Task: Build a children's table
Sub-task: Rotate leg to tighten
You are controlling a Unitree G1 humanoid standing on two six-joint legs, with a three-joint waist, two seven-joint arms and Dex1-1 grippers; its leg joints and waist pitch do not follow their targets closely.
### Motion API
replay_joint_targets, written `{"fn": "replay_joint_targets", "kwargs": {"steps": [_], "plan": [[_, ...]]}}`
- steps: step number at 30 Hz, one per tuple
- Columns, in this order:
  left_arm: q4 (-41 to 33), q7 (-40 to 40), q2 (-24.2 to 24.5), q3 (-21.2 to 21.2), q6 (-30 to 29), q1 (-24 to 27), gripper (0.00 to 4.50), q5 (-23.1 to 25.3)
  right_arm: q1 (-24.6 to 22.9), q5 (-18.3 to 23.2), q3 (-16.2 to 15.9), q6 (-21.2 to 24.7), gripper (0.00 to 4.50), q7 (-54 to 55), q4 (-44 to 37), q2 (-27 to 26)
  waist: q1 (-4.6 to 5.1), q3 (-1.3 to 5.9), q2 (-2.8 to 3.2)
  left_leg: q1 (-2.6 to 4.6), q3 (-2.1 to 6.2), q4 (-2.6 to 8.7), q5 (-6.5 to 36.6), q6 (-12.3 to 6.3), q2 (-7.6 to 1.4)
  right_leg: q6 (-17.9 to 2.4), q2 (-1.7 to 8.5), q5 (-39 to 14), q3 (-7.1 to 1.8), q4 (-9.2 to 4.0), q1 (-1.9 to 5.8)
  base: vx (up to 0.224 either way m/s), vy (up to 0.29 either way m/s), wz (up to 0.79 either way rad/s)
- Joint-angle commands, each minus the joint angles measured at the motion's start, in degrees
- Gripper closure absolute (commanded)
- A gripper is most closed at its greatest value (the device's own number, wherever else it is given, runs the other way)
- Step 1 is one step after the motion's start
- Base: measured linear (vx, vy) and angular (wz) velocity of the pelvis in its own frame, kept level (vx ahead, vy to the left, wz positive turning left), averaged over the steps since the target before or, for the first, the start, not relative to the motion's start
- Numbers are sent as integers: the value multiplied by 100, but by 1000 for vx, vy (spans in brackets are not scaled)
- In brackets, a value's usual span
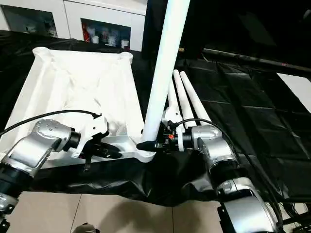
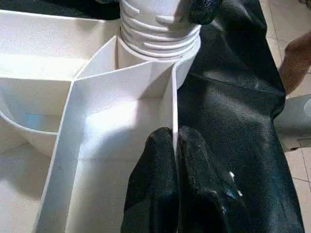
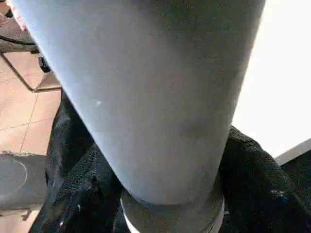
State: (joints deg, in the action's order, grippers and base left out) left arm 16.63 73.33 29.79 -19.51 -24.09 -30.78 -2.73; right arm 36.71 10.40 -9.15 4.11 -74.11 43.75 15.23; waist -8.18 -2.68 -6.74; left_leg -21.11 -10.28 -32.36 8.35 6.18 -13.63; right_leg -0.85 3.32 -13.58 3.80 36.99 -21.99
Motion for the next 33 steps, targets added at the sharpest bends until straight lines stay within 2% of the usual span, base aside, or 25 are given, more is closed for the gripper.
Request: {"fn": "replay_joint_targets", "kwargs": {"steps": [1, 2, 4, 5, 7, 8, 10, 12, 14, 15, 17, 21, 23, 25, 26, 29, 30, 31, 32, 33], "plan": [[126, -72, -222, -161, -37, 0, 450, -38, 143, -191, 229, 37, 211, 930, 563, -11, 30, 292, 68, 99, -25, 329, 1072, 46, -27, -1029, 434, -596, -274, -478, 210, 0, 0, 0], [297, -371, -323, -125, 31, -65, 450, 94, 233, -277, 324, -36, 212, 1475, 815, -99, 59, 272, 78, 120, -16, 353, 1316, 173, -25, -974, 447, -1038, -277, -523, 178, 0, 0, 0], [428, -631, -413, -76, 14, -123, 450, 174, 282, -333, 381, -104, 213, 1856, 949, -155, 89, 284, 71, 94, 7, 363, 1358, 286, -30, -883, 461, -1252, -278, -522, 202, 0, 0, 0], [837, -1352, -681, 93, -37, -318, 450, 326, 407, -325, 571, -63, 214, 2686, 1265, -305, 114, 278, 82, 120, 7, 365, 1439, 337, -31, -864, 448, -1313, -281, -534, 171, 0, 0, 0], [1170, -1943, -903, 247, -112, -494, 450, 410, 495, -248, 743, 8, 219, 3277, 1480, -453, 133, 290, 70, 143, 13, 355, 1525, 354, -20, -844, 446, -1427, -281, -545, 165, 0, 0, 0], [1290, -2169, -986, 308, -161, -562, 450, 436, 524, -213, 809, 18, 232, 3500, 1552, -514, 159, 296, 53, 126, 19, 351, 1557, 373, -16, -802, 453, -1531, -279, -557, 169, 0, 0, 0], [1691, -2893, -1288, 499, -318, -822, 450, 501, 662, -85, 1030, 54, 236, 4443, 1884, -764, 173, 301, 62, 126, 11, 342, 1491, 371, -8, -794, 451, -1428, -289, -547, 151, 0, 0, 0], [2041, -3402, -1512, 571, -293, -1031, 450, 604, 793, -28, 1115, 41, 239, 5107, 2176, -1019, 164, 322, 63, 118, 13, 335, 1405, 359, -8, -774, 443, -1243, -280, -531, 164, 0, 0, 0], [2140, -3507, -1561, 534, -219, -1079, 450, 682, 851, -56, 1120, 47, 239, 5366, 2283, -1115, 164, 332, 64, 101, 10, 331, 1286, 308, -7, -767, 432, -890, -278, -504, 180, 0, 0, 0], [2186, -3549, -1581, 523, -186, -1098, 450, 713, 878, -75, 1132, 42, 239, 5473, 2336, -1152, 164, 332, 64, 101, 10, 331, 1286, 308, -7, -767, 432, -890, -278, -504, 180, 0, 0, 0], [2217, -3512, -1642, 416, -63, -1101, 450, 791, 940, -180, 1081, -141, 239, 5420, 2395, -1346, 165, 327, 58, 84, 8, 332, 1221, 261, -6, -774, 430, -688, -271, -487, 184, 0, 0, 0], [2216, -3450, -1618, 305, 22, -1069, 450, 858, 969, -174, 1111, -226, 239, 5204, 2413, -1444, 171, 308, 61, 93, 7, 343, 1428, 245, -10, -743, 436, -931, -277, -522, 174, 0, 0, 0], [2211, -3347, -1560, 259, 130, -1020, 450, 827, 1022, -45, 1203, -236, 174, 4903, 2416, -1461, 162, 305, 52, 100, 11, 346, 1523, 228, -17, -713, 447, -1135, -281, -544, 166, 0, 0, 0], [2215, -3295, -1533, 238, 214, -1002, 450, 821, 1051, 24, 1237, -242, 174, 4809, 2422, -1462, 166, 304, 55, 86, 12, 351, 1506, 201, -17, -710, 446, -1124, -283, -543, 174, 0, 0, 0], [2138, -3131, -1456, 201, 316, -940, 450, 809, 1044, -8, 1146, -234, 165, 4525, 2356, -1403, 178, 307, 55, 61, 26, 359, 1473, 191, -16, -709, 449, -1118, -275, -542, 194, 0, 0, 0], [2071, -2947, -1389, 185, 467, -877, 450, 798, 1018, -15, 1104, -301, 165, 4127, 2259, -1346, 211, 295, 61, 76, 22, 361, 1525, 189, -21, -734, 455, -1246, -278, -561, 174, 0, 0, 0], [1976, -2639, -1287, 141, 708, -788, 450, 756, 952, -6, 1040, -312, 165, 3631, 2091, -1242, 196, 293, 50, 80, 25, 359, 1535, 163, -19, -723, 458, -1292, -273, -581, 186, 0, 0, 0], [1920, -2500, -1236, 124, 756, -745, 450, 731, 915, -6, 997, -309, 165, 3396, 2002, -1185, 201, 291, 64, 63, 21, 355, 1529, 137, -17, -723, 459, -1290, -280, -578, 194, 0, 0, 0], [1745, -2071, -1083, 52, 1034, -618, 450, 646, 809, -144, 805, -390, 165, 2957, 1820, -988, 205, 294, 65, 63, 23, 361, 1491, 113, -33, -751, 464, -1241, -284, -569, 186, 0, 0, 0], [1745, -2071, -1083, 52, 1034, -618, 450, 646, 809, -144, 805, -390, 165, 2957, 1820, -988, 197, 301, 54, 54, 22, 352, 1401, 73, -37, -798, 466, -1114, -281, -555, 205, 0, 0, 0]]}}
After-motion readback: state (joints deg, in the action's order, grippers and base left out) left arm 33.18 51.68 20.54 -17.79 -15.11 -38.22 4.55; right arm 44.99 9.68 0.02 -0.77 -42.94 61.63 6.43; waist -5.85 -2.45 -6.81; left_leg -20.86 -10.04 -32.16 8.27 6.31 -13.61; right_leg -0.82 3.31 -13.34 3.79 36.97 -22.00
